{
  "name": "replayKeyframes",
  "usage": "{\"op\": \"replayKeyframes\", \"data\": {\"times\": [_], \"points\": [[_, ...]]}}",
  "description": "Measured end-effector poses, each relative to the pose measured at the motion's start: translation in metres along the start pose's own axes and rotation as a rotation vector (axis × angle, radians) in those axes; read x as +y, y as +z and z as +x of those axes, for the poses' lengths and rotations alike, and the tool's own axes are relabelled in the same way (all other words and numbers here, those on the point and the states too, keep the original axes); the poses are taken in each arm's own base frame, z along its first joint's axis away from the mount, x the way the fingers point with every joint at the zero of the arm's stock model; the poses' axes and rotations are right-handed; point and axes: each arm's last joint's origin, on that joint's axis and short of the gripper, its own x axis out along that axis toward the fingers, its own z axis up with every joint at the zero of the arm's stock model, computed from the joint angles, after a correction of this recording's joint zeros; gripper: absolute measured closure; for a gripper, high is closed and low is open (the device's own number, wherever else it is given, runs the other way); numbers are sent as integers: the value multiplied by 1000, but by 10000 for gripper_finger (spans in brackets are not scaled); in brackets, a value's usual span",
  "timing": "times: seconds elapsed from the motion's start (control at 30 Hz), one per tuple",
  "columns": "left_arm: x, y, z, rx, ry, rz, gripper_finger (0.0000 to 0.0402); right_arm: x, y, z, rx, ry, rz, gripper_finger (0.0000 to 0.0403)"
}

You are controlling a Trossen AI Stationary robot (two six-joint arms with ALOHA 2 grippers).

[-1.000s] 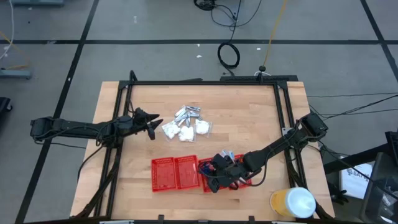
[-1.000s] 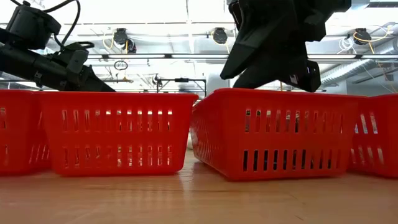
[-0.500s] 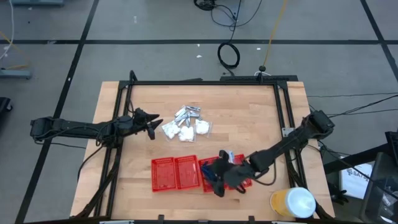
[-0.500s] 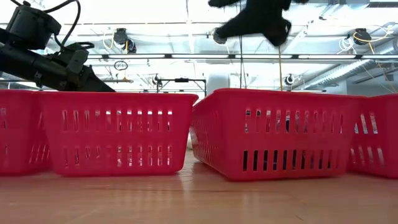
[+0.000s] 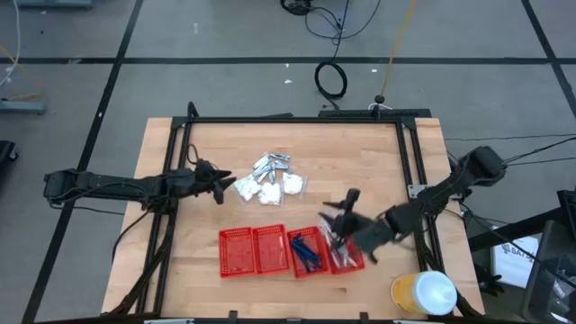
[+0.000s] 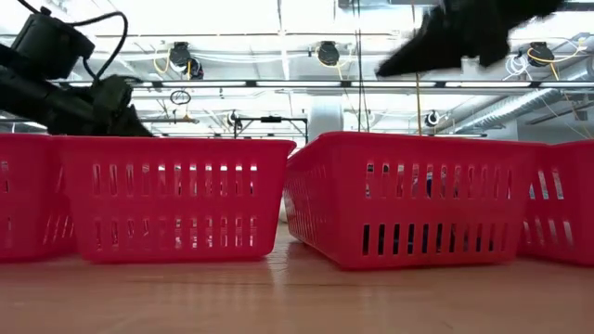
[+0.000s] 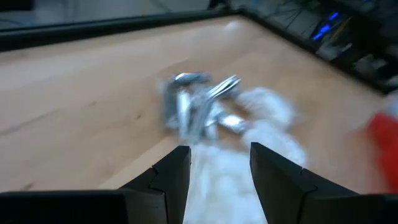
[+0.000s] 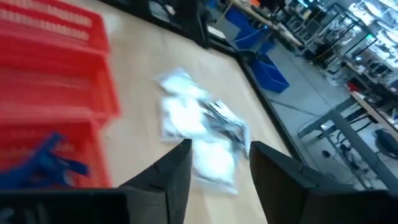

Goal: Pick & Place Travel size toiletries
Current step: Put the white cotton packs into the left red bin

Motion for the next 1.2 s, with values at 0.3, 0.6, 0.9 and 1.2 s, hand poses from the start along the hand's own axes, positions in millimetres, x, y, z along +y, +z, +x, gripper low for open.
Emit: {"op": "replayKeyframes", "data": {"times": [0.3, 0.6, 0.9, 1.2], "points": [[-23, 29, 1, 123, -19, 20, 236, -71, -79, 2, -403, 114, 228, 268], [-49, 47, 42, 382, 104, 148, 236, -111, -64, -15, -529, 238, 260, 271], [-57, 27, 97, 626, 202, 271, 236, -121, -66, -21, -526, 305, 221, 270], [-51, 16, 120, 688, 260, 246, 236, -123, -72, -16, -466, 288, 196, 271]]}}
